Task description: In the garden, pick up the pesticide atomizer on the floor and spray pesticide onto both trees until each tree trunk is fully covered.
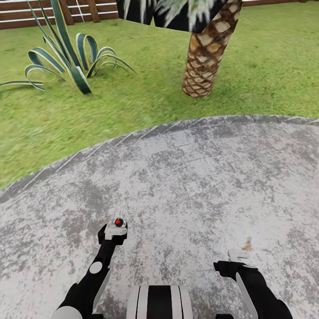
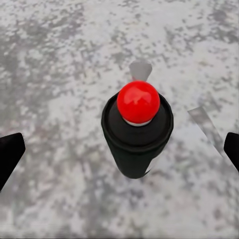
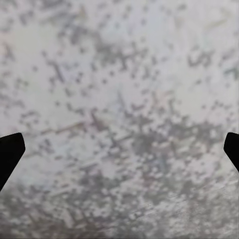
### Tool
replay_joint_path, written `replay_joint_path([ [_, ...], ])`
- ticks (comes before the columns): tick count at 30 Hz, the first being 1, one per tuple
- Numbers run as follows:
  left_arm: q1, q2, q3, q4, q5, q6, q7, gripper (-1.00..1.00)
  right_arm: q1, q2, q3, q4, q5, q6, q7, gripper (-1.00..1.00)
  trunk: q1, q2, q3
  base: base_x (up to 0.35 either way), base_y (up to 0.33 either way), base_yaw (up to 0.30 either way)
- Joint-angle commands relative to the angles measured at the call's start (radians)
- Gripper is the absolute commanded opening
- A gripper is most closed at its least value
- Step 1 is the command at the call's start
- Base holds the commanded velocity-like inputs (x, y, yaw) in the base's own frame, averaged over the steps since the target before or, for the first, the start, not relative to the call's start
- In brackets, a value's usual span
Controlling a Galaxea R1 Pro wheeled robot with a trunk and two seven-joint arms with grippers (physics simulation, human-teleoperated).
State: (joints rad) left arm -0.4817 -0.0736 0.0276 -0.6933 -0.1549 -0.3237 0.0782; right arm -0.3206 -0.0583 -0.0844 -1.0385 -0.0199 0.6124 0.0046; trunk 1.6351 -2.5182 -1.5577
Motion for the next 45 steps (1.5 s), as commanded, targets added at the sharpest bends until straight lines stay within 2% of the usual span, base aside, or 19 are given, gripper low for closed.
replay_joint_path([
  [1, 0.0, 0.0, 0.0, 0.0, 0.0, 0.0, 0.0, 1.0, 0.0, 0.0, 0.0, 0.0, 0.0, 0.0, 0.0, 1.0, 0.0, 0.0, 0.0, 0.0, 0.0, 0.021],
  [12, 0.0, 0.0, 0.0, 0.001, 0.0, 0.0, 0.0, 1.0, 0.0, 0.0, 0.0, 0.0, 0.0, 0.0, 0.0, 1.0, 0.0, 0.0, -0.001, 0.0, 0.0, 0.003],
  [19, 0.0, 0.0, 0.0, 0.002, 0.0, 0.0, 0.0, 1.0, 0.0, 0.0, 0.0, 0.0, 0.0, 0.0, 0.0, 1.0, 0.003, -0.001, -0.03, 0.0, 0.0, 0.0],
  [45, 0.0, 0.0, 0.0, 0.002, 0.0, 0.0, 0.0, 1.0, 0.0, 0.0, 0.0, 0.0, 0.0, 0.0, 0.0, 1.0, 0.003, -0.001, -0.031, 0.03, -0.01, 0.0],
])
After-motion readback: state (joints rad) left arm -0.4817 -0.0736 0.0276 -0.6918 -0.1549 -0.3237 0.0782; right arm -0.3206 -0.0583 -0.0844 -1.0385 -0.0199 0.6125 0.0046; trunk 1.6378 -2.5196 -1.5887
